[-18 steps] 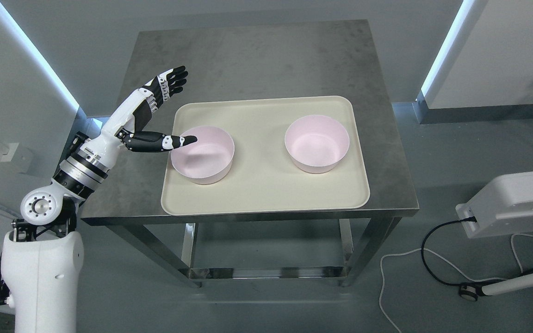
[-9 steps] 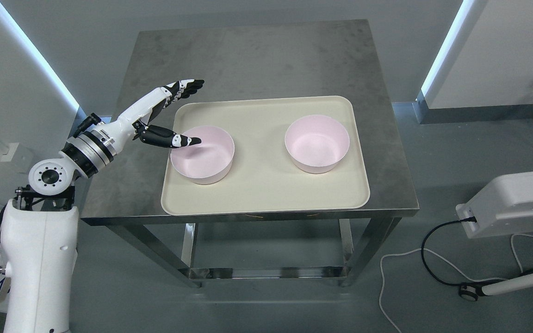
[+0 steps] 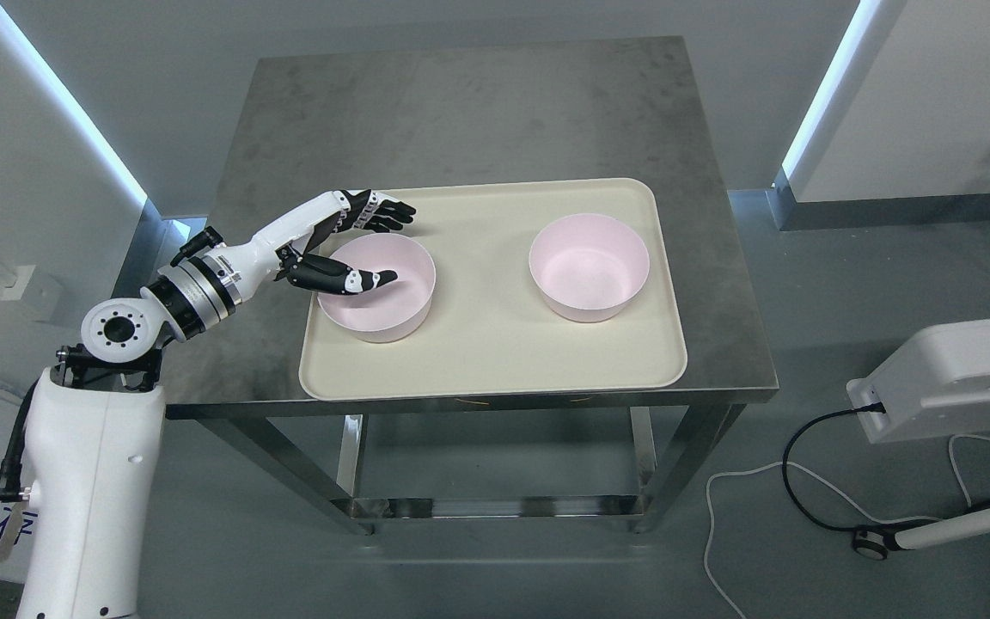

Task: Stack pink IKEA bowls on left shelf middle
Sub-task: 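Grasp the rim of the nearer pink bowl with the left hand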

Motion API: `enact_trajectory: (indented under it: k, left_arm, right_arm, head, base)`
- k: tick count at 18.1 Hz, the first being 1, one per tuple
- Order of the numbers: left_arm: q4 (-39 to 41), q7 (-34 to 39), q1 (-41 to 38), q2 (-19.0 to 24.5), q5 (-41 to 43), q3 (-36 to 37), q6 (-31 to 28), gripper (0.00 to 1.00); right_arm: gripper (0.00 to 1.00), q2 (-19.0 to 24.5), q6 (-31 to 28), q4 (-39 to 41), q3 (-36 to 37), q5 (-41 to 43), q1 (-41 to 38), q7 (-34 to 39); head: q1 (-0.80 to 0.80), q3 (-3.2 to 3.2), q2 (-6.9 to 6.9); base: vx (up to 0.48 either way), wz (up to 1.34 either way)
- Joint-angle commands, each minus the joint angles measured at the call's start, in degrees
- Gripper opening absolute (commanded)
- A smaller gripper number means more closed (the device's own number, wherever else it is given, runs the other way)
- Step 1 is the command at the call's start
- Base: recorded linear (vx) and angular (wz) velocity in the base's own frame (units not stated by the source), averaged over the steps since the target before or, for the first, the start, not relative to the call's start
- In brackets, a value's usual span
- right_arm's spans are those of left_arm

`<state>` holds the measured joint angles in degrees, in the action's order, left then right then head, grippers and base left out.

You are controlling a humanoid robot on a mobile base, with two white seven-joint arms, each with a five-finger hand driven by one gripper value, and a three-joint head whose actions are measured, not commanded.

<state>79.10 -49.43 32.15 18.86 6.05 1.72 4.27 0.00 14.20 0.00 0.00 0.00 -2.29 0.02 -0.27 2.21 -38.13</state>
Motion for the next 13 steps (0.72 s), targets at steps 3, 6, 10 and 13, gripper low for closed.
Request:
enact_trajectory:
  k: [3, 6, 10, 13]
  left_arm:
    - [-2.37, 0.12, 0.81, -0.4, -0.34, 3.99, 0.3, 0.43]
    - [-2.46, 0.12, 0.99, -0.49, 2.29, 4.7, 1.35, 0.33]
    - [-2.99, 0.21, 2.48, -0.49, 3.71, 4.7, 4.25, 0.11]
    - [-3.52, 0.21, 3.18, -0.4, 3.88, 4.52, 5.57, 0.04]
  right_arm:
    - [1.0, -1.0, -0.05, 1.0, 0.27, 0.09, 0.0, -0.02]
    - [1.0, -1.0, -0.05, 1.0, 0.27, 0.09, 0.0, -0.02]
    - [1.0, -1.0, -0.05, 1.0, 0.27, 0.09, 0.0, -0.02]
    - [1.0, -1.0, -0.05, 1.0, 0.27, 0.09, 0.0, -0.02]
  head:
    - [0.0, 0.0, 0.0]
    - [0.0, 0.0, 0.0]
    - [0.0, 0.0, 0.0]
    - [0.0, 0.0, 0.0]
  base:
    - [0.0, 0.0]
    - [0.0, 0.0]
    - [0.0, 0.0]
    - [0.0, 0.0]
